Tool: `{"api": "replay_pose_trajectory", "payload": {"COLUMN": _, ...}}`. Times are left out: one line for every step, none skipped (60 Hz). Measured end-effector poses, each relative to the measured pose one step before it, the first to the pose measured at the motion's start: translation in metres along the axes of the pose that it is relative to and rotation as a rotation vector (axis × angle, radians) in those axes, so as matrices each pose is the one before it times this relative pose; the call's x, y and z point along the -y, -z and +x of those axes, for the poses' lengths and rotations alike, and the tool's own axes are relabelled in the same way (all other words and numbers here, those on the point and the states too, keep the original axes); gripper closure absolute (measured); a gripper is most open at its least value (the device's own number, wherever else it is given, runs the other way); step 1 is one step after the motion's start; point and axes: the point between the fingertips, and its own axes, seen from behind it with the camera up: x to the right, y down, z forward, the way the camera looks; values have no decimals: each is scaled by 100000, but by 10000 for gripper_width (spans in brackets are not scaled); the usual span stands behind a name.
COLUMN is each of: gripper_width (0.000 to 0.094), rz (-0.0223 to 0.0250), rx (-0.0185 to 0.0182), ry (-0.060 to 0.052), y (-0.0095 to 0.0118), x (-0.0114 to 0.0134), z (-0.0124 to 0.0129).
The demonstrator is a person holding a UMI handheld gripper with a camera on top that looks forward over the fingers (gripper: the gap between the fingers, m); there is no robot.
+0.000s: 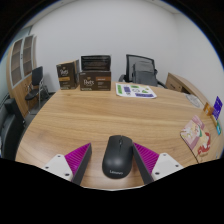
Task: Arrange mouse
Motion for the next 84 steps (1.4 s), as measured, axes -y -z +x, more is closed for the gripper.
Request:
{"api": "replay_pose_trajectory", "payload": {"gripper_width": 79, "rz": 67, "rx": 182, "ry": 163, "y": -129, "x": 116, "z": -70}}
{"api": "replay_pose_trajectory", "payload": {"gripper_width": 81, "rz": -6, "rx": 178, "ry": 73, "y": -111, "x": 104, "z": -70}}
{"api": "replay_pose_trajectory", "payload": {"gripper_width": 84, "rz": 15, "rx": 30, "ry": 54, "y": -100, "x": 93, "z": -33}}
{"api": "replay_pose_trajectory", "payload": {"gripper_width": 86, "rz": -22, "rx": 15, "ry": -41, "y": -86, "x": 60, "z": -19}}
{"api": "replay_pose_trajectory", "payload": {"gripper_width": 89, "rz": -95, "rx": 47, "ry": -118, "y": -59, "x": 34, "z": -6}}
{"api": "replay_pose_trajectory", "payload": {"gripper_width": 96, "rz": -77, "rx": 67, "ry": -258, "y": -60, "x": 40, "z": -12}}
{"api": "replay_pose_trajectory", "payload": {"gripper_width": 101, "rz": -141, "rx": 101, "ry": -271, "y": -53, "x": 10, "z": -21}}
{"api": "replay_pose_trajectory", "payload": {"gripper_width": 113, "rz": -116, "rx": 4, "ry": -324, "y": -43, "x": 33, "z": -35}}
{"api": "replay_pose_trajectory", "payload": {"gripper_width": 124, "rz": -154, "rx": -104, "ry": -316, "y": -35, "x": -11, "z": 54}}
{"api": "replay_pose_trajectory", "payload": {"gripper_width": 133, "rz": -162, "rx": -220, "ry": -259, "y": -25, "x": -8, "z": 75}}
{"api": "replay_pose_trajectory", "payload": {"gripper_width": 144, "rz": -84, "rx": -211, "ry": -231, "y": 0, "x": 3, "z": 74}}
{"api": "replay_pose_trajectory", "payload": {"gripper_width": 158, "rz": -102, "rx": -313, "ry": -223, "y": -12, "x": -15, "z": 84}}
{"api": "replay_pose_trajectory", "payload": {"gripper_width": 172, "rz": -95, "rx": -314, "ry": -93, "y": 14, "x": -14, "z": 61}}
{"api": "replay_pose_trajectory", "payload": {"gripper_width": 185, "rz": -32, "rx": -195, "ry": -14, "y": 0, "x": -17, "z": 43}}
{"api": "replay_pose_trajectory", "payload": {"gripper_width": 198, "rz": -205, "rx": -261, "ry": -41, "y": -61, "x": 4, "z": 35}}
{"api": "replay_pose_trajectory", "payload": {"gripper_width": 212, "rz": -132, "rx": -115, "ry": -102, "y": 2, "x": -31, "z": 21}}
{"api": "replay_pose_trajectory", "payload": {"gripper_width": 225, "rz": -87, "rx": -126, "ry": -192, "y": 1, "x": -22, "z": 40}}
{"api": "replay_pose_trajectory", "payload": {"gripper_width": 242, "rz": -137, "rx": -163, "ry": -184, "y": 1, "x": -20, "z": 29}}
{"api": "replay_pose_trajectory", "payload": {"gripper_width": 267, "rz": -82, "rx": -261, "ry": -7, "y": -5, "x": -22, "z": 61}}
{"api": "replay_pose_trajectory", "payload": {"gripper_width": 294, "rz": 48, "rx": -324, "ry": 43, "y": -5, "x": 8, "z": 79}}
{"api": "replay_pose_trajectory", "payload": {"gripper_width": 326, "rz": 55, "rx": -260, "ry": 43, "y": -18, "x": -3, "z": 34}}
{"api": "replay_pose_trajectory", "payload": {"gripper_width": 365, "rz": -63, "rx": -98, "ry": 17, "y": -10, "x": -41, "z": 31}}
{"api": "replay_pose_trajectory", "payload": {"gripper_width": 418, "rz": -9, "rx": 32, "ry": -123, "y": 22, "x": -36, "z": 7}}
{"api": "replay_pose_trajectory", "payload": {"gripper_width": 434, "rz": -42, "rx": 190, "ry": -497, "y": -7, "x": -22, "z": -28}}
{"api": "replay_pose_trajectory", "payload": {"gripper_width": 434, "rz": -158, "rx": -61, "ry": -347, "y": 9, "x": -49, "z": -3}}
{"api": "replay_pose_trajectory", "payload": {"gripper_width": 439, "rz": -115, "rx": -41, "ry": -104, "y": 10, "x": -22, "z": 7}}
{"api": "replay_pose_trajectory", "payload": {"gripper_width": 444, "rz": -89, "rx": -111, "ry": 104, "y": 4, "x": -13, "z": 30}}
{"api": "replay_pose_trajectory", "payload": {"gripper_width": 452, "rz": -200, "rx": -117, "ry": 128, "y": 49, "x": -49, "z": 17}}
{"api": "replay_pose_trajectory", "payload": {"gripper_width": 467, "rz": -130, "rx": -120, "ry": 29, "y": 63, "x": -21, "z": 23}}
{"api": "replay_pose_trajectory", "payload": {"gripper_width": 472, "rz": -50, "rx": -24, "ry": -244, "y": 29, "x": 25, "z": 0}}
{"api": "replay_pose_trajectory", "payload": {"gripper_width": 482, "rz": -268, "rx": 13, "ry": -446, "y": 5, "x": -57, "z": 17}}
{"api": "replay_pose_trajectory", "payload": {"gripper_width": 492, "rz": -23, "rx": -88, "ry": -380, "y": 5, "x": -19, "z": 29}}
{"api": "replay_pose_trajectory", "payload": {"gripper_width": 508, "rz": -35, "rx": 35, "ry": -152, "y": 13, "x": 0, "z": 18}}
{"api": "replay_pose_trajectory", "payload": {"gripper_width": 528, "rz": 71, "rx": 4, "ry": 96, "y": -9, "x": 19, "z": 34}}
{"api": "replay_pose_trajectory", "payload": {"gripper_width": 537, "rz": -141, "rx": -139, "ry": -45, "y": 3, "x": -2, "z": 44}}
{"api": "replay_pose_trajectory", "payload": {"gripper_width": 549, "rz": -232, "rx": -54, "ry": -150, "y": 27, "x": -34, "z": 23}}
{"api": "replay_pose_trajectory", "payload": {"gripper_width": 560, "rz": -81, "rx": 5, "ry": -442, "y": 44, "x": 16, "z": 13}}
{"api": "replay_pose_trajectory", "payload": {"gripper_width": 567, "rz": -241, "rx": -92, "ry": -514, "y": 71, "x": -30, "z": 32}}
{"api": "replay_pose_trajectory", "payload": {"gripper_width": 570, "rz": -189, "rx": -156, "ry": -392, "y": 47, "x": -40, "z": 49}}
{"api": "replay_pose_trajectory", "payload": {"gripper_width": 575, "rz": -185, "rx": -248, "ry": -191, "y": 50, "x": -31, "z": 71}}
{"api": "replay_pose_trajectory", "payload": {"gripper_width": 598, "rz": -54, "rx": -263, "ry": 149, "y": 64, "x": -10, "z": 61}}
{"api": "replay_pose_trajectory", "payload": {"gripper_width": 601, "rz": 126, "rx": -315, "ry": 331, "y": 74, "x": 22, "z": 51}}
{"api": "replay_pose_trajectory", "payload": {"gripper_width": 608, "rz": -46, "rx": -108, "ry": 486, "y": 87, "x": -25, "z": 0}}
{"api": "replay_pose_trajectory", "payload": {"gripper_width": 616, "rz": 32, "rx": 229, "ry": 400, "y": 110, "x": -17, "z": -58}}
{"api": "replay_pose_trajectory", "payload": {"gripper_width": 616, "rz": 2, "rx": 363, "ry": 263, "y": 116, "x": -28, "z": -93}}
{"api": "replay_pose_trajectory", "payload": {"gripper_width": 617, "rz": -142, "rx": 327, "ry": 266, "y": 104, "x": -64, "z": -31}}
{"api": "replay_pose_trajectory", "payload": {"gripper_width": 617, "rz": -96, "rx": 198, "ry": 2, "y": 159, "x": -25, "z": 14}}
{"api": "replay_pose_trajectory", "payload": {"gripper_width": 620, "rz": 53, "rx": 297, "ry": -180, "y": 192, "x": 39, "z": -22}}
{"api": "replay_pose_trajectory", "payload": {"gripper_width": 626, "rz": 196, "rx": 359, "ry": 87, "y": 220, "x": 114, "z": -3}}
{"api": "replay_pose_trajectory", "payload": {"gripper_width": 626, "rz": 130, "rx": 177, "ry": 437, "y": 264, "x": 121, "z": 60}}
{"api": "replay_pose_trajectory", "payload": {"gripper_width": 626, "rz": 215, "rx": -148, "ry": 467, "y": 299, "x": 181, "z": 163}}
{"api": "replay_pose_trajectory", "payload": {"gripper_width": 626, "rz": 569, "rx": -356, "ry": -17, "y": 328, "x": 300, "z": 215}}
{"api": "replay_pose_trajectory", "payload": {"gripper_width": 626, "rz": 676, "rx": -313, "ry": -22, "y": 339, "x": 340, "z": 214}}
{"api": "replay_pose_trajectory", "payload": {"gripper_width": 626, "rz": 313, "rx": -112, "ry": 412, "y": 341, "x": 323, "z": 202}}
{"api": "replay_pose_trajectory", "payload": {"gripper_width": 626, "rz": 115, "rx": 29, "ry": 567, "y": 343, "x": 347, "z": 203}}
{"api": "replay_pose_trajectory", "payload": {"gripper_width": 626, "rz": 242, "rx": 249, "ry": 97, "y": 390, "x": 401, "z": 200}}
{"api": "replay_pose_trajectory", "payload": {"gripper_width": 626, "rz": 364, "rx": 321, "ry": -396, "y": 386, "x": 462, "z": 230}}
{"api": "replay_pose_trajectory", "payload": {"gripper_width": 626, "rz": 521, "rx": 362, "ry": -899, "y": 426, "x": 503, "z": 290}}
{"api": "replay_pose_trajectory", "payload": {"gripper_width": 627, "rz": 538, "rx": 117, "ry": -997, "y": 412, "x": 582, "z": 339}}
{"api": "replay_pose_trajectory", "payload": {"gripper_width": 626, "rz": 665, "rx": 18, "ry": -833, "y": 424, "x": 620, "z": 464}}
{"api": "replay_pose_trajectory", "payload": {"gripper_width": 626, "rz": 564, "rx": -192, "ry": -287, "y": 433, "x": 636, "z": 558}}
{"api": "replay_pose_trajectory", "payload": {"gripper_width": 626, "rz": 690, "rx": -424, "ry": -24, "y": 420, "x": 690, "z": 683}}
{"api": "replay_pose_trajectory", "payload": {"gripper_width": 626, "rz": 1152, "rx": -587, "ry": -376, "y": 433, "x": 798, "z": 722}}
{"api": "replay_pose_trajectory", "payload": {"gripper_width": 626, "rz": 1416, "rx": -589, "ry": -668, "y": 405, "x": 856, "z": 758}}
{"api": "replay_pose_trajectory", "payload": {"gripper_width": 626, "rz": 1298, "rx": -521, "ry": -641, "y": 365, "x": 814, "z": 775}}
{"api": "replay_pose_trajectory", "payload": {"gripper_width": 627, "rz": 1029, "rx": -472, "ry": -328, "y": 327, "x": 761, "z": 855}}
{"api": "replay_pose_trajectory", "payload": {"gripper_width": 627, "rz": 675, "rx": -517, "ry": -67, "y": 296, "x": 695, "z": 894}}
{"api": "replay_pose_trajectory", "payload": {"gripper_width": 626, "rz": 501, "rx": -617, "ry": -191, "y": 259, "x": 657, "z": 944}}
{"api": "replay_pose_trajectory", "payload": {"gripper_width": 626, "rz": 742, "rx": -562, "ry": -796, "y": 276, "x": 704, "z": 969}}
{"api": "replay_pose_trajectory", "payload": {"gripper_width": 626, "rz": 898, "rx": -401, "ry": -1425, "y": 165, "x": 822, "z": 936}}
{"api": "replay_pose_trajectory", "payload": {"gripper_width": 626, "rz": 936, "rx": -592, "ry": -881, "y": 43, "x": 635, "z": 978}}
{"api": "replay_pose_trajectory", "payload": {"gripper_width": 627, "rz": 585, "rx": -601, "ry": -425, "y": 136, "x": 562, "z": 1087}}
{"api": "replay_pose_trajectory", "payload": {"gripper_width": 626, "rz": 271, "rx": -893, "ry": 252, "y": 65, "x": 460, "z": 1153}}
{"api": "replay_pose_trajectory", "payload": {"gripper_width": 627, "rz": 346, "rx": -1081, "ry": 271, "y": 37, "x": 477, "z": 1203}}
{"api": "replay_pose_trajectory", "payload": {"gripper_width": 626, "rz": 676, "rx": -1218, "ry": -85, "y": -16, "x": 508, "z": 1209}}
{"api": "replay_pose_trajectory", "payload": {"gripper_width": 626, "rz": 810, "rx": -1191, "ry": -141, "y": -24, "x": 467, "z": 1189}}
{"api": "replay_pose_trajectory", "payload": {"gripper_width": 626, "rz": 606, "rx": -1015, "ry": 213, "y": -70, "x": 327, "z": 1145}}
{"api": "replay_pose_trajectory", "payload": {"gripper_width": 625, "rz": 429, "rx": -729, "ry": 465, "y": -113, "x": 245, "z": 1046}}
{"api": "replay_pose_trajectory", "payload": {"gripper_width": 625, "rz": 180, "rx": -754, "ry": 449, "y": -134, "x": 135, "z": 1053}}
{"api": "replay_pose_trajectory", "payload": {"gripper_width": 626, "rz": -63, "rx": -980, "ry": 177, "y": 33, "x": 94, "z": 1198}}
{"api": "replay_pose_trajectory", "payload": {"gripper_width": 627, "rz": -247, "rx": -1207, "ry": 330, "y": -141, "x": 13, "z": 1124}}
{"api": "replay_pose_trajectory", "payload": {"gripper_width": 627, "rz": 52, "rx": -1122, "ry": 36, "y": -293, "x": 1, "z": 1049}}
{"api": "replay_pose_trajectory", "payload": {"gripper_width": 627, "rz": 95, "rx": -969, "ry": 142, "y": -219, "x": -35, "z": 1017}}
{"api": "replay_pose_trajectory", "payload": {"gripper_width": 627, "rz": 80, "rx": -748, "ry": 112, "y": -263, "x": -115, "z": 947}}
